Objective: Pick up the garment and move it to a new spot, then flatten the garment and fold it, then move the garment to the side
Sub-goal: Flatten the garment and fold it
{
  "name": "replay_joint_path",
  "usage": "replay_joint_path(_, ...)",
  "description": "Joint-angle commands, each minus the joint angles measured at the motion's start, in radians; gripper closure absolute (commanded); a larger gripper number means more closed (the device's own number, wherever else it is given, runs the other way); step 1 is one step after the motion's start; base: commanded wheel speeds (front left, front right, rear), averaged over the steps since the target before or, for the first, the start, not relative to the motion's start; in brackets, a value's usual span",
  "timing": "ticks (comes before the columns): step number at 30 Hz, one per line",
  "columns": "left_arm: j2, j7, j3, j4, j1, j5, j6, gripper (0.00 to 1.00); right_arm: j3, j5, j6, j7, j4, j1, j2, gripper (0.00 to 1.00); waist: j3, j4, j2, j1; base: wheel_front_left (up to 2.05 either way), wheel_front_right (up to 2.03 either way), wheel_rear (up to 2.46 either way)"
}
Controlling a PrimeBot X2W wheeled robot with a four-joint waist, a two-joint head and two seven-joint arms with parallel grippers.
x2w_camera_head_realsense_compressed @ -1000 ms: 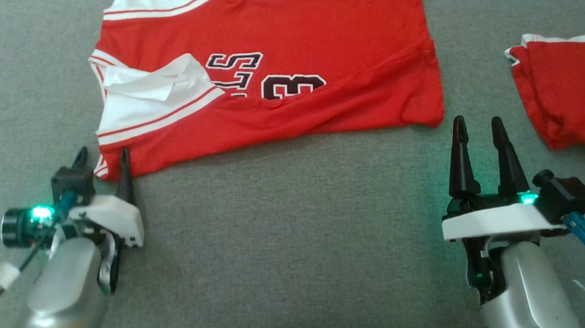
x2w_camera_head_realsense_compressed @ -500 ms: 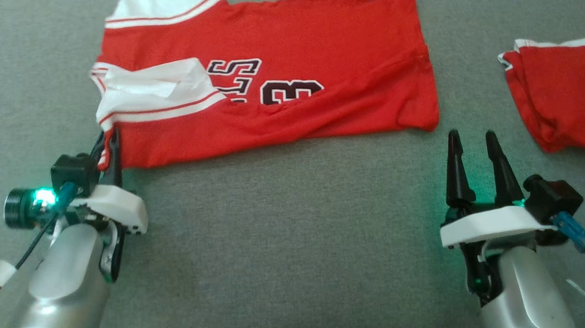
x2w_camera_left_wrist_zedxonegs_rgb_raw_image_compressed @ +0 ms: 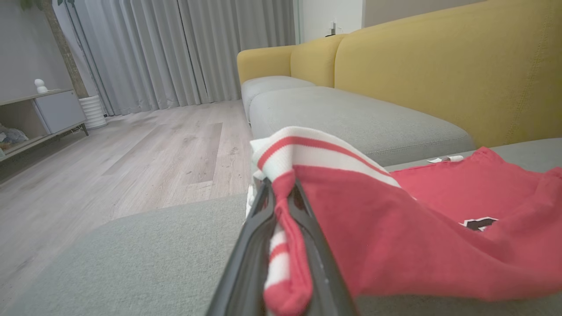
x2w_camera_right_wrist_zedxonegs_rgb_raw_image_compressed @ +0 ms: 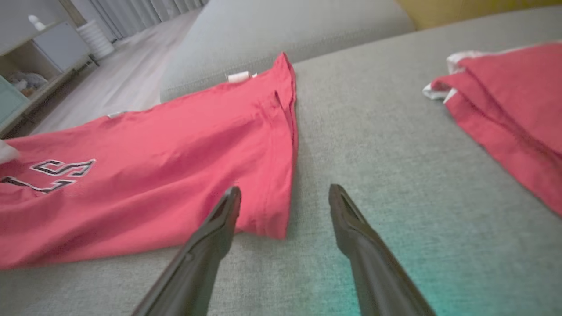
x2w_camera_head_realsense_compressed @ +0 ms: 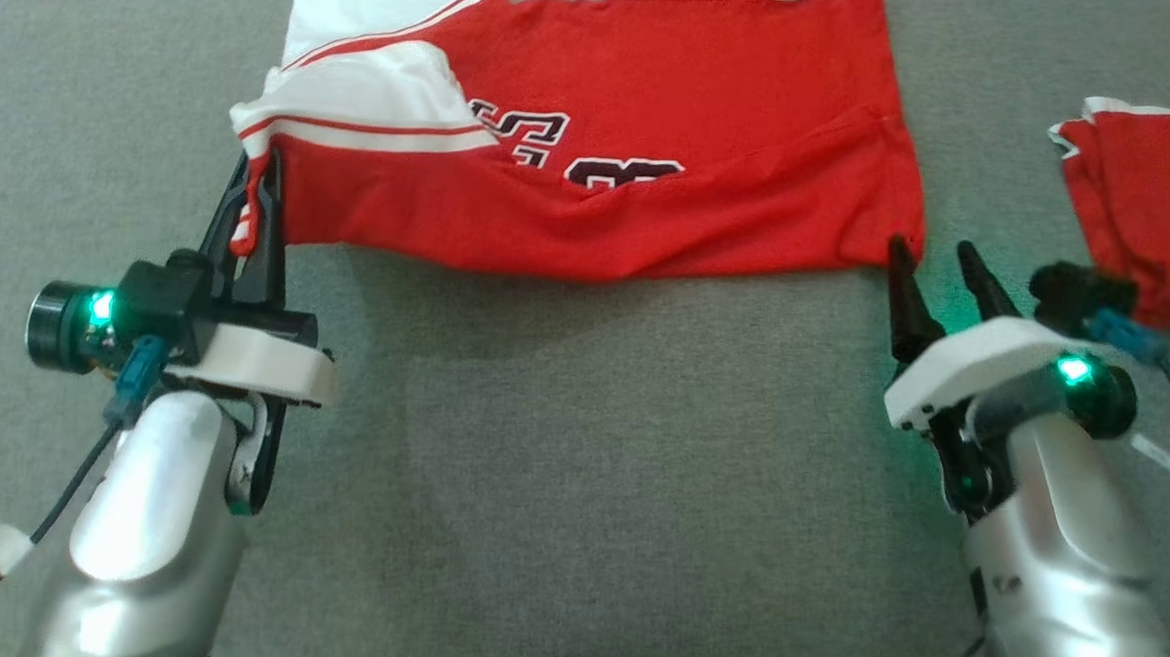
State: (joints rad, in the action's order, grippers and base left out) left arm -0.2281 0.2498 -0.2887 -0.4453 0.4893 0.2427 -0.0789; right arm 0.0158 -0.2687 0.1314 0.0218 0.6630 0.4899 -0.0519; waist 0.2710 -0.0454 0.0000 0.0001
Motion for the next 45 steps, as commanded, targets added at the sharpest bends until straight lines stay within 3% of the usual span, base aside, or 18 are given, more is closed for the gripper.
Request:
replay_joint_path(1,-0.019,0.012,0.034,0.040,0.015,-0.011,0.003,1.00,0.024,0.002,-0.001,-0.010,0.002,0.045,0.002,0.00,0.006,0.008,0.0000,-0.0001,0.00,0.00,0.00)
replay_joint_path(10,0.005,0.012,0.028,0.070,0.006,-0.025,0.019,1.00,0.038,0.161,-0.001,-0.107,0.247,0.170,0.002,0.00,0.030,0.038,0.0000,-0.0001,0.00,0.00,0.00)
replay_joint_path(11,0.007,0.012,0.029,0.068,0.004,-0.026,0.020,1.00,0.040,0.178,-0.001,-0.117,0.266,0.177,0.002,0.58,0.031,0.041,0.0000,-0.0001,0.00,0.00,0.00)
replay_joint_path(12,0.009,0.012,0.030,0.066,0.003,-0.026,0.021,1.00,0.041,0.196,-0.001,-0.122,0.280,0.183,0.002,1.00,0.031,0.043,0.0000,-0.0001,0.00,0.00,0.00)
replay_joint_path(19,-0.002,0.012,0.053,0.019,-0.016,-0.026,0.018,1.00,0.009,0.239,-0.001,-0.074,0.303,0.185,0.002,1.00,0.008,0.031,0.0000,-0.0001,0.00,0.00,0.00)
replay_joint_path(26,-0.038,0.011,0.051,-0.061,-0.070,-0.030,0.025,1.00,-0.034,0.202,-0.001,-0.025,0.291,0.132,0.002,1.00,-0.059,-0.008,0.0000,-0.0001,0.00,0.00,0.00)
replay_joint_path(31,-0.064,-0.023,0.037,-0.085,-0.141,-0.028,0.035,1.00,-0.026,0.160,-0.001,-0.055,0.266,0.065,0.002,1.00,-0.125,-0.036,0.0000,-0.0001,0.00,0.00,0.00)
replay_joint_path(37,-0.094,-0.080,0.016,-0.050,-0.225,-0.021,0.060,1.00,-0.032,0.153,-0.001,-0.119,0.182,-0.012,0.002,1.00,-0.166,-0.061,0.0000,-0.0001,0.00,0.00,0.00)
replay_joint_path(45,-0.125,-0.172,0.012,0.062,-0.326,0.010,0.064,1.00,-0.047,0.141,-0.001,-0.252,-0.052,-0.168,0.002,1.00,-0.190,-0.075,0.0000,-0.0001,0.00,0.00,0.00)
